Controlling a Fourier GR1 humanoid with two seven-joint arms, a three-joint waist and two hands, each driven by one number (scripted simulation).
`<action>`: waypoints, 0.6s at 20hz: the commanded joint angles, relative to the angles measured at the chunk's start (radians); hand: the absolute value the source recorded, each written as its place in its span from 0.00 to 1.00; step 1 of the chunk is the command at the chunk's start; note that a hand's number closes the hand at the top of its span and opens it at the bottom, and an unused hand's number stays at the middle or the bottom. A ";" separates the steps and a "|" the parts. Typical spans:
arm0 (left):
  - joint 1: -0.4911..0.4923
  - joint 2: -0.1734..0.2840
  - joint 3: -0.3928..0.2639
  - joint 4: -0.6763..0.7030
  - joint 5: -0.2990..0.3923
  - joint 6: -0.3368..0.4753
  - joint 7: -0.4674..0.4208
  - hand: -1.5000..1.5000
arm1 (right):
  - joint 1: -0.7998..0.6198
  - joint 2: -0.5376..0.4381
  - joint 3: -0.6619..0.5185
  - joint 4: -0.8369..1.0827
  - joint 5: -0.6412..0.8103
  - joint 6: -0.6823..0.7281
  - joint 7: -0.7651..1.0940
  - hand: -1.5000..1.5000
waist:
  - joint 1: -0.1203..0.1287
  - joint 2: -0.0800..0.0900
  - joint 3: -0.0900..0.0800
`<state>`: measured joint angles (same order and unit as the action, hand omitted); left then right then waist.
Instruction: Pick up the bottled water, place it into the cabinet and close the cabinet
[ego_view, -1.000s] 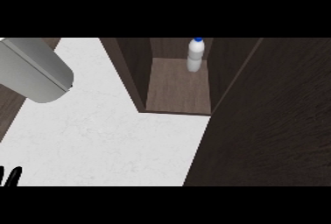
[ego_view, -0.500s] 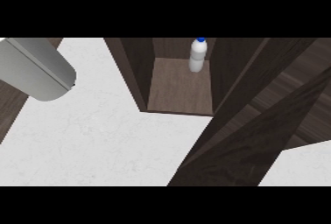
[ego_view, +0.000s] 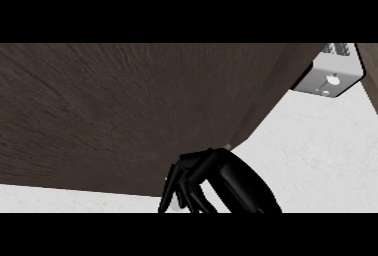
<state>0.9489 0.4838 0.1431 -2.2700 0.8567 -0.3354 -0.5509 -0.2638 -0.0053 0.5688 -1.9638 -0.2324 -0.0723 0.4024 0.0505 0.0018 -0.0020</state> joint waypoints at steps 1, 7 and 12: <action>0.077 -0.008 0.099 0.054 0.071 -0.128 -0.031 0.00 | -0.124 0.005 -0.114 0.121 -0.118 -0.009 -0.040 1.00 | -0.008 -0.002 0.002; 0.087 -0.035 0.116 -0.097 0.110 -0.039 0.063 0.00 | -0.340 -0.012 -0.340 0.315 -0.250 0.107 0.014 1.00 | -0.025 0.001 0.003; 0.105 -0.046 0.210 -0.034 0.176 -0.141 0.065 0.00 | -0.405 -0.046 -0.421 0.537 -0.264 0.231 -0.095 1.00 | -0.021 0.001 0.003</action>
<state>1.0304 0.4505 0.3000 -2.2818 0.9864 -0.4549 -0.5075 -0.6172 -0.0200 0.2202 -1.5645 -0.4709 0.0693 0.3605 0.0316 0.0015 -0.0001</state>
